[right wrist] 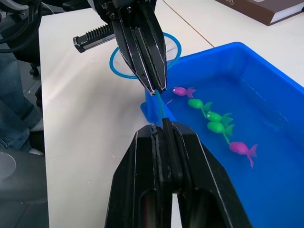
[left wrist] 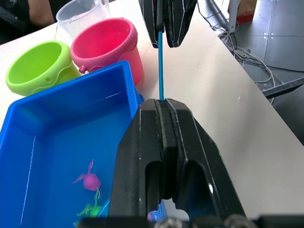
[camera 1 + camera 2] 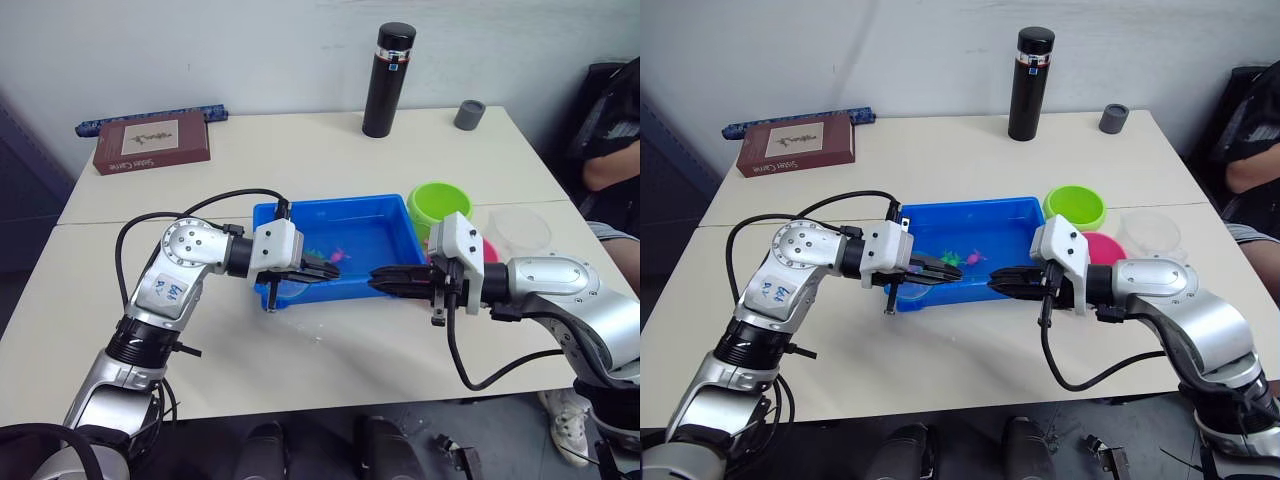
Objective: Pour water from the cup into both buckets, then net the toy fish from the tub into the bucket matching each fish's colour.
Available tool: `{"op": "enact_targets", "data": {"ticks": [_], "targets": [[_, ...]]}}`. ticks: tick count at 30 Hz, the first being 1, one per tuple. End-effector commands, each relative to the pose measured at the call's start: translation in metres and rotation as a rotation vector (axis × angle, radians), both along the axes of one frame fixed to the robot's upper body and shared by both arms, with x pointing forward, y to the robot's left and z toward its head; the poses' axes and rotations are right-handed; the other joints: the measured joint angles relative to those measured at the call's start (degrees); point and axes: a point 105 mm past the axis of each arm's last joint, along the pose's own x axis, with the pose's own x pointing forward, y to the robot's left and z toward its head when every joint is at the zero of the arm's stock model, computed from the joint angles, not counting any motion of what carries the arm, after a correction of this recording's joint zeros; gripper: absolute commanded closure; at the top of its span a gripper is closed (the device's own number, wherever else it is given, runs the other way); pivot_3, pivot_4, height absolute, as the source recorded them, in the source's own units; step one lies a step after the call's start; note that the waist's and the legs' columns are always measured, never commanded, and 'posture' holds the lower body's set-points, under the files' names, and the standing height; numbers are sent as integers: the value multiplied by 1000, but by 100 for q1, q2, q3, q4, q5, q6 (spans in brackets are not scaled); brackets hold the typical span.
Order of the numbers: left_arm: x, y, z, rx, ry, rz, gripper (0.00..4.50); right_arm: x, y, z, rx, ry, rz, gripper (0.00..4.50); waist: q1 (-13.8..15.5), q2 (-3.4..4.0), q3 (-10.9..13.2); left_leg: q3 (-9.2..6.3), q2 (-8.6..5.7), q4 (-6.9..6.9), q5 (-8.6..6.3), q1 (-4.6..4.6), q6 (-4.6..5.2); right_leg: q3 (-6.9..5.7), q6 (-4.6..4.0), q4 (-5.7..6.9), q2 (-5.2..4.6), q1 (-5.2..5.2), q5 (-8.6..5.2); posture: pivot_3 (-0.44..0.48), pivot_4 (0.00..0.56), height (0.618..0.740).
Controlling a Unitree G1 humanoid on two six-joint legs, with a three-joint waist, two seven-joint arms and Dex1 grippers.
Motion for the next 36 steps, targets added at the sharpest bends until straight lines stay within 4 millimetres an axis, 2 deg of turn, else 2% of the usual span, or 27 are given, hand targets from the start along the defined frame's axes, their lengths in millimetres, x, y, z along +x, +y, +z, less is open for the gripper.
{"op": "enact_targets", "data": {"ticks": [1, 12, 15, 17, 36], "targets": [[-2, -4, 13, -28, -46, -15, 4500, -6, 7, 10, 6, -52, 49, 4043, 0, 0, 0, 0, 0, 0, 0, 0, 0, 0, 0, 0, 0, 0, 0, 0, 150, 740], [-2, -5, 13, -30, -48, -19, 4500, -6, 8, 12, 6, -62, 56, 4043, 0, 0, 0, 0, 0, 0, 0, 0, 0, 0, 0, 1, 0, 0, 0, 0, 150, 740], [-2, -5, 13, -30, -49, -19, 4500, -6, 8, 13, 4, -66, 58, 3213, 0, 0, 0, 0, 0, 1, 0, 0, 0, 0, 0, 1, 0, 0, 0, 0, 150, 740], [-2, -5, 13, -30, -49, -19, 4500, -6, 9, 13, 4, -70, 58, 2322, 0, 0, 0, 0, 0, 1, 0, 0, 0, 0, 0, 1, 0, 0, 0, 0, 150, 740], [-3, -5, 11, -29, -41, -22, 4500, -2, 11, 20, -4, -99, 64, 2322, -1, 0, 0, 0, 0, 2, 0, 0, 0, 0, 0, 4, 0, 0, 0, 0, 150, 740]]}}
